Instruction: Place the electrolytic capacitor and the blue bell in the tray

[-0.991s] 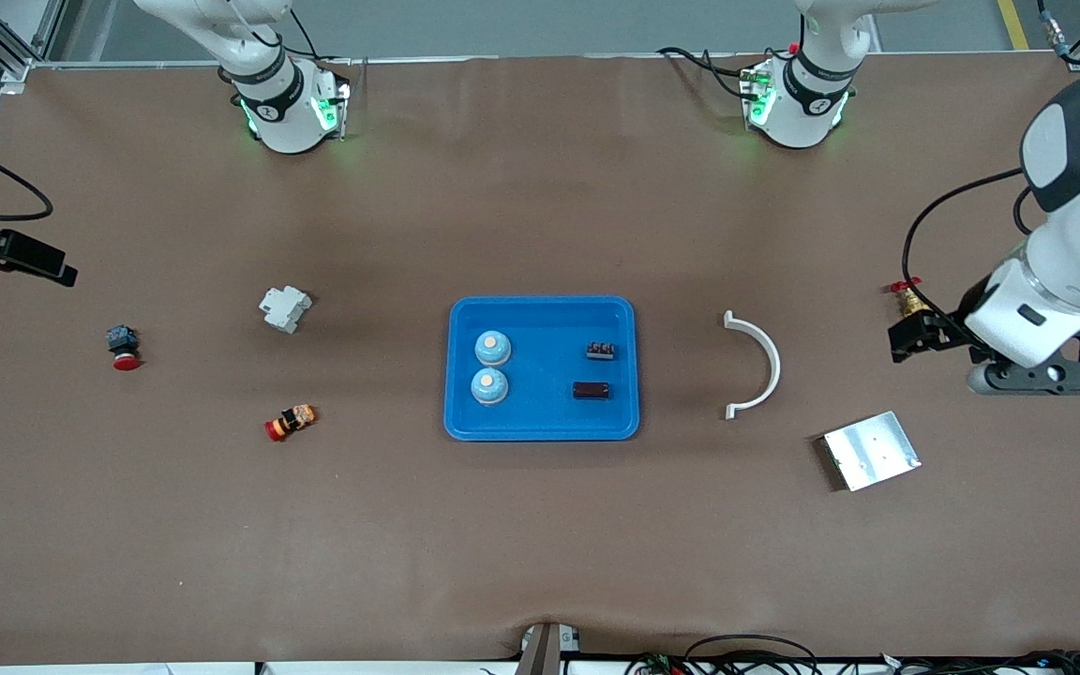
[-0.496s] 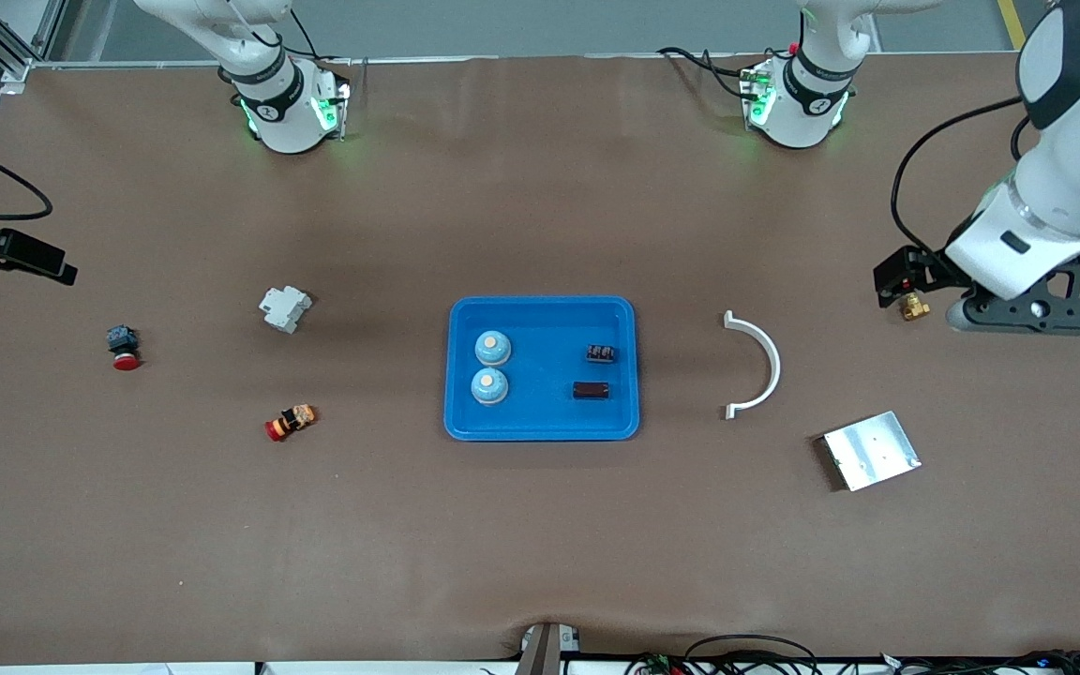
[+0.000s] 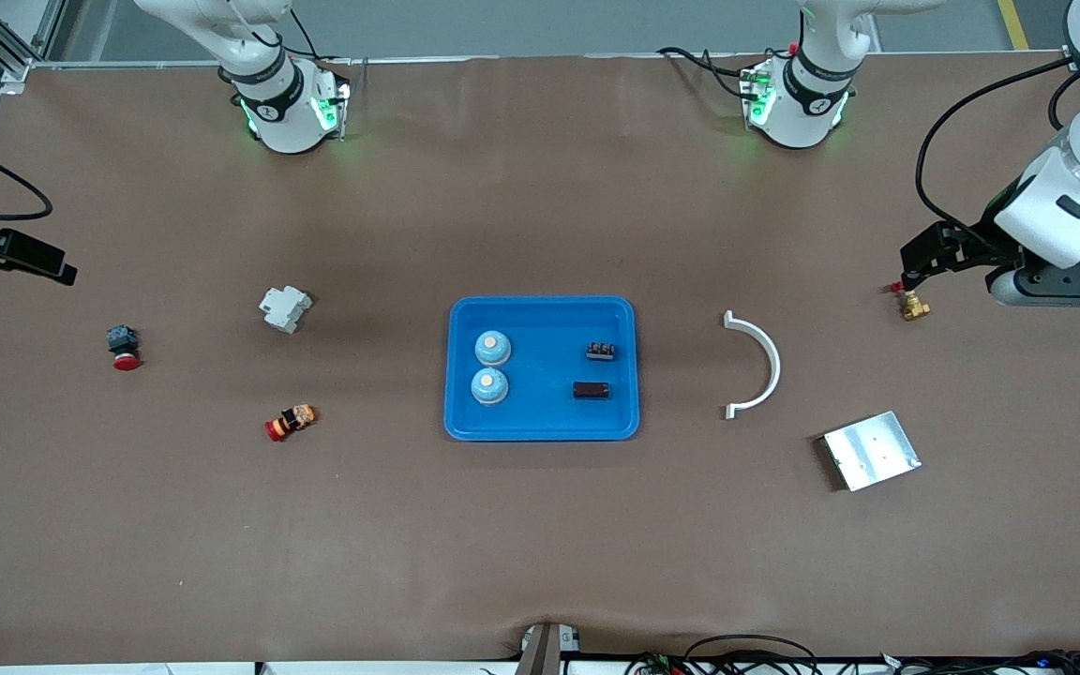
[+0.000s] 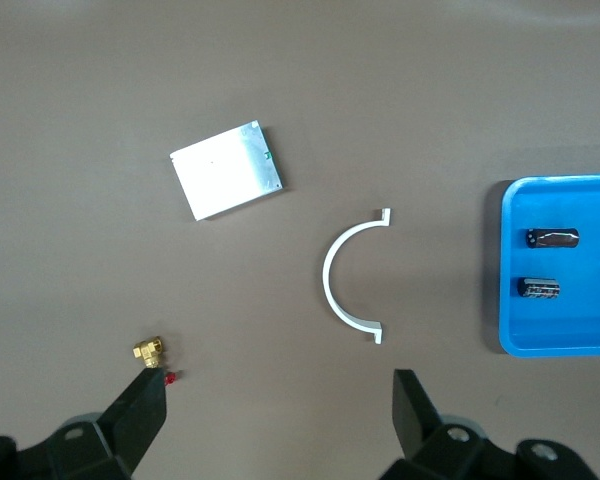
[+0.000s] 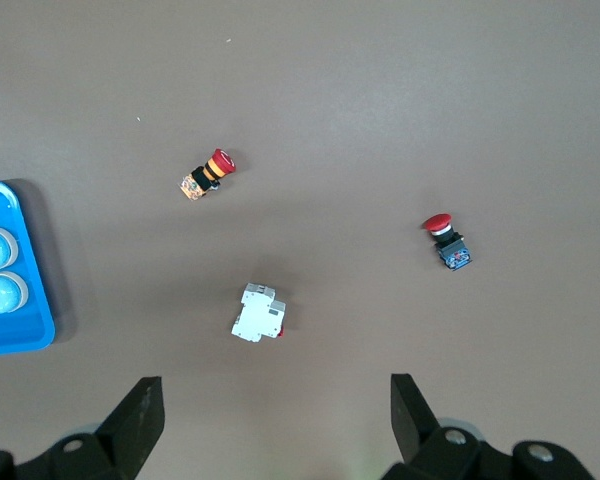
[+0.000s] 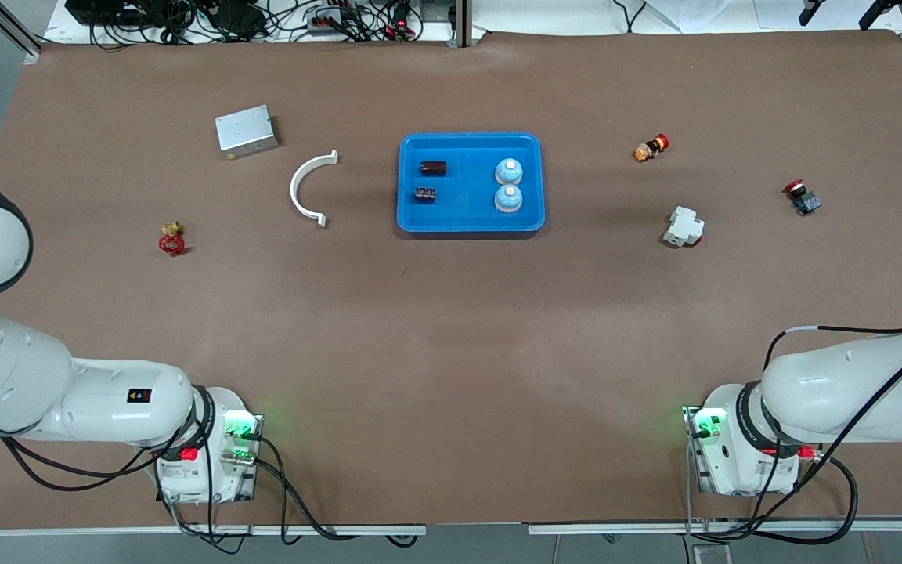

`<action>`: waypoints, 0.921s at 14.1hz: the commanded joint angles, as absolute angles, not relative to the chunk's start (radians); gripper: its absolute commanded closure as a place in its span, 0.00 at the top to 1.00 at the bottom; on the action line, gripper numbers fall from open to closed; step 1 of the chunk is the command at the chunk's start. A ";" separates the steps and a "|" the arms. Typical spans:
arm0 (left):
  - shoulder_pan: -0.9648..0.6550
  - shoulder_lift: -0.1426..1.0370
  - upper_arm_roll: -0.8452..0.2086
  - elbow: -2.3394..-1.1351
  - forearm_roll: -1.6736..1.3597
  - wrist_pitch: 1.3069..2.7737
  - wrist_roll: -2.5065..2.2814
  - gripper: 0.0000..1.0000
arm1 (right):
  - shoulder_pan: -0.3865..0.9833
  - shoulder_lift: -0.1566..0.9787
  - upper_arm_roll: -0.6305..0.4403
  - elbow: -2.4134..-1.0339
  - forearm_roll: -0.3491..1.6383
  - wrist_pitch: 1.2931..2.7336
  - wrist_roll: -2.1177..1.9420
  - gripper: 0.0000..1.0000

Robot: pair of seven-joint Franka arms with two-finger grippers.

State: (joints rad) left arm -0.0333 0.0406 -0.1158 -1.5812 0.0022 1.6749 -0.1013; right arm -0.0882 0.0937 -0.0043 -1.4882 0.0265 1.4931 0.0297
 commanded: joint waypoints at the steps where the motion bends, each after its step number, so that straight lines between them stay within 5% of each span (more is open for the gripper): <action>1: -0.057 0.003 -0.091 -1.601 -0.015 1.667 -0.071 1.00 | -0.091 0.091 -0.002 -1.480 0.017 1.482 0.034 1.00; 13: -0.064 -0.023 -0.101 -1.605 -0.003 1.652 -0.038 1.00 | -0.098 0.092 -0.002 -1.480 0.017 1.486 0.034 1.00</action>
